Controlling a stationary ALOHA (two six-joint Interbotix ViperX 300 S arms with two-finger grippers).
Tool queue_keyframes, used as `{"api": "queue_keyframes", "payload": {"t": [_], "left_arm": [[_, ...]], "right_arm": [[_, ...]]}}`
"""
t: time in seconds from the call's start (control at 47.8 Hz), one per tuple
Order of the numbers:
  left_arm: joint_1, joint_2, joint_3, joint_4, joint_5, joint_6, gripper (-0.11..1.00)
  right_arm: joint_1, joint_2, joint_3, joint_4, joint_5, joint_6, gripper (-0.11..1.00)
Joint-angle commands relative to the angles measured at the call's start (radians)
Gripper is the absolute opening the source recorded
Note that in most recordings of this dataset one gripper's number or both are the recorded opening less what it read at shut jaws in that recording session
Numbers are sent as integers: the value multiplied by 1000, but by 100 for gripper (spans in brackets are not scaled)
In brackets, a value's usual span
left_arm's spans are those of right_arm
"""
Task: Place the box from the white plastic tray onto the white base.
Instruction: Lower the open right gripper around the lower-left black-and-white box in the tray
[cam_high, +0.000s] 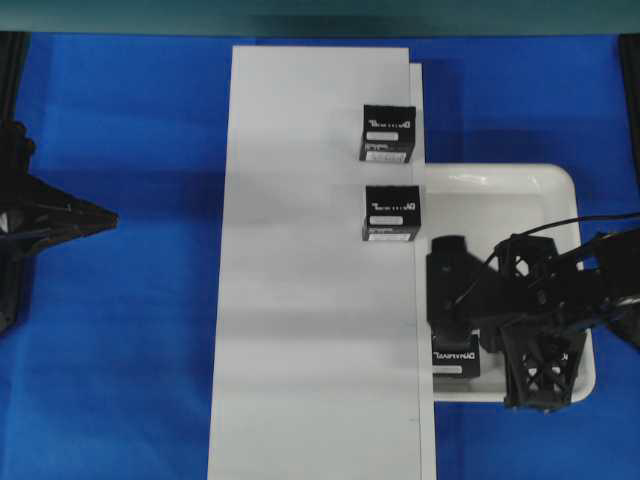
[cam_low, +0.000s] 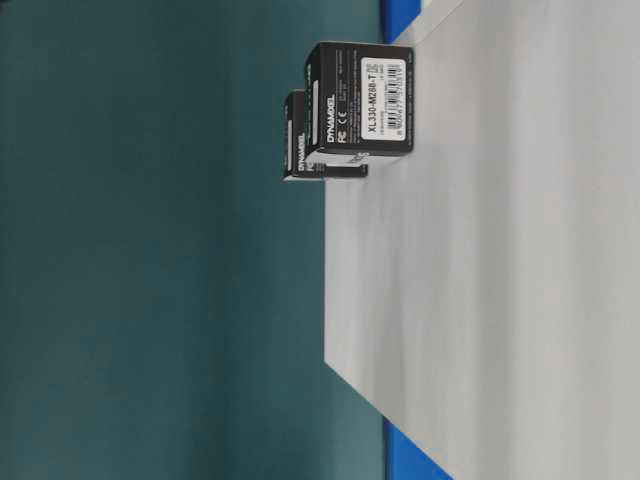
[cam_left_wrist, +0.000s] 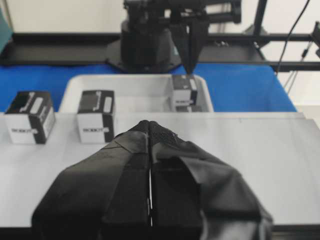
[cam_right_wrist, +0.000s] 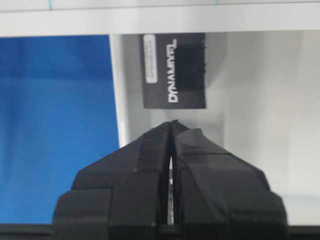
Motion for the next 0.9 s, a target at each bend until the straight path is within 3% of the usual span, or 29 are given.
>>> {"api": "queue_keyframes", "payload": {"t": [0.0,0.167,0.272,0.355,0.502,0.585,0.878], "left_arm": [[0,5,-26,3,-5,-2,-6],[0,5,-28,2,-5,-2,-6],[0,5,-26,2,-5,-2,-6],[0,5,-28,2,-5,-2,-6],[0,6,-26,2,-5,-2,-6],[0,8,-28,2,-6,-2,-6],[-2,8,-26,2,-6,-3,-6]], "right_arm": [[12,29,-3,-9,-8,-9,0],[15,48,5,-18,-57,-9,4],[15,52,21,-15,-104,-6,15],[14,57,43,-12,-138,5,35],[18,80,58,-14,-160,2,79],[11,101,60,-14,-172,3,96],[8,167,60,-9,-229,11,100]]}}
